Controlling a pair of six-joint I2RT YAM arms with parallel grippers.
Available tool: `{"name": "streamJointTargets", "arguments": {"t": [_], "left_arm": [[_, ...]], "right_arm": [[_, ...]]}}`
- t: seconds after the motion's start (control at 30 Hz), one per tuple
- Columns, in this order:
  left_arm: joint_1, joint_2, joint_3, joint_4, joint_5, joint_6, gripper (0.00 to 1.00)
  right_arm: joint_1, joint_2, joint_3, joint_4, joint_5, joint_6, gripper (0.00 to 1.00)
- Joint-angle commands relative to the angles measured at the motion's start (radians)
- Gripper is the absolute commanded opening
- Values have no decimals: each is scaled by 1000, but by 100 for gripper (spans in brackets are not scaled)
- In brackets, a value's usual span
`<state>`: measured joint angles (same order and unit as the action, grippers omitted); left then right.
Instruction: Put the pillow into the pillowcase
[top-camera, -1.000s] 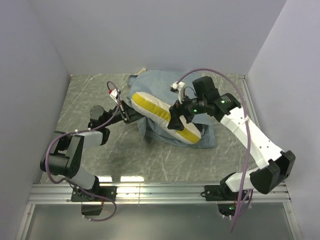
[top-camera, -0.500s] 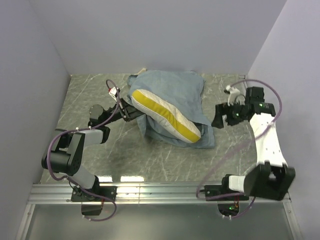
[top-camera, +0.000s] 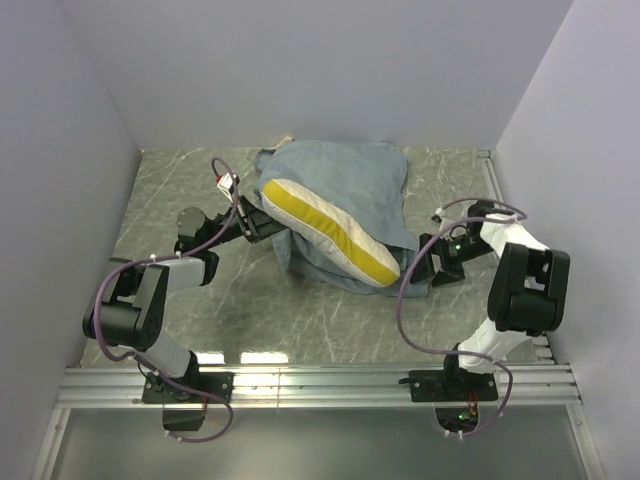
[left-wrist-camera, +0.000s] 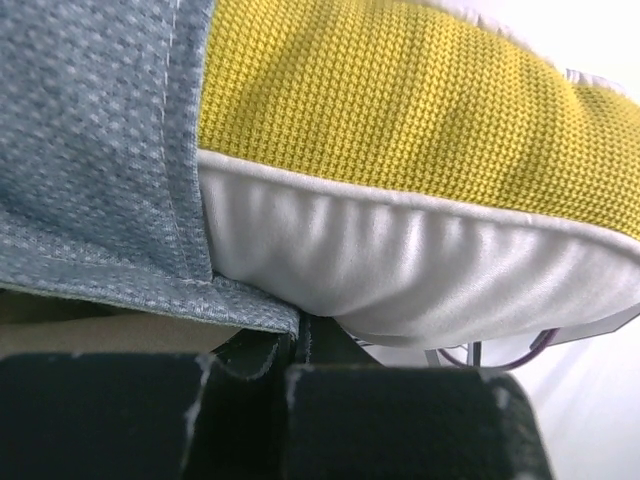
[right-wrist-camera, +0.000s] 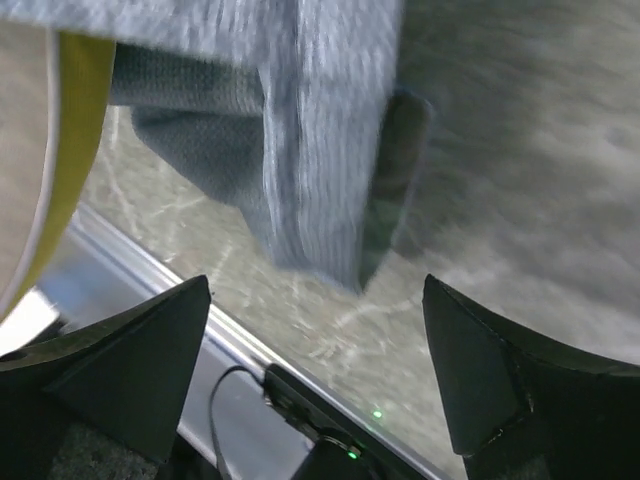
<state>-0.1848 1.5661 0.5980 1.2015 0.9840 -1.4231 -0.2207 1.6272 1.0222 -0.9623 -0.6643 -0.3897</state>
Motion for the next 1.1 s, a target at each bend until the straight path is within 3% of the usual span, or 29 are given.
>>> {"name": "streamJointTargets", "arguments": {"t": [0.0,0.1,0.13,0.2,0.23,0.3,0.33,0.4,0.43,0.47,0.53,0.57,0.6,0.63,0.67,0.73,0.83,0.9,1.07], "left_arm": [[11,-41,45,53,4,24,0],[15,-43,55,41,15,38,0],[18,-47,63,14,18,46,0],[22,-70,81,-31,41,91,0],[24,-83,120,-142,48,116,0],[27,-124,196,-317,88,258,0],[27,-139,298,-546,99,324,0],[27,-178,435,-827,98,562,0],[27,-184,597,-964,87,648,0],[28,-184,679,-1181,79,717,0],[39,-190,881,-1298,58,837,0],[60,-202,937,-1351,48,851,0],[77,-212,986,-1350,39,857,0],[115,-222,1047,-1329,30,842,0],[137,-250,1066,-1300,27,823,0],[182,-273,1123,-1229,-8,780,0],[257,-296,1191,-1159,-39,739,0],[272,-333,1185,-1093,-63,721,0],[272,-399,1090,-1103,-168,696,0]], "right_arm": [[58,68,59,29,-69,28,92],[64,109,87,-10,-138,2,66],[61,105,91,-30,-167,-15,41],[38,57,133,-149,-289,-115,17],[29,34,188,-197,-328,-144,0],[-17,-48,264,-352,-459,-230,0],[-29,-79,357,-389,-493,-239,0],[-52,-157,467,-453,-563,-216,0],[-60,-182,572,-446,-621,-133,0],[-66,-232,617,-375,-644,-68,0],[-103,-291,697,-218,-707,113,0],[-117,-361,694,54,-721,366,0],[-143,-406,673,247,-731,532,0],[-182,-455,574,480,-727,920,0],[-210,-536,512,998,-719,1121,0],[-273,-560,492,1309,-701,1457,0],[-315,-515,662,1183,-644,1442,0],[-339,-523,664,1299,-601,1509,0],[-335,-533,656,1248,-525,1562,0]]}}
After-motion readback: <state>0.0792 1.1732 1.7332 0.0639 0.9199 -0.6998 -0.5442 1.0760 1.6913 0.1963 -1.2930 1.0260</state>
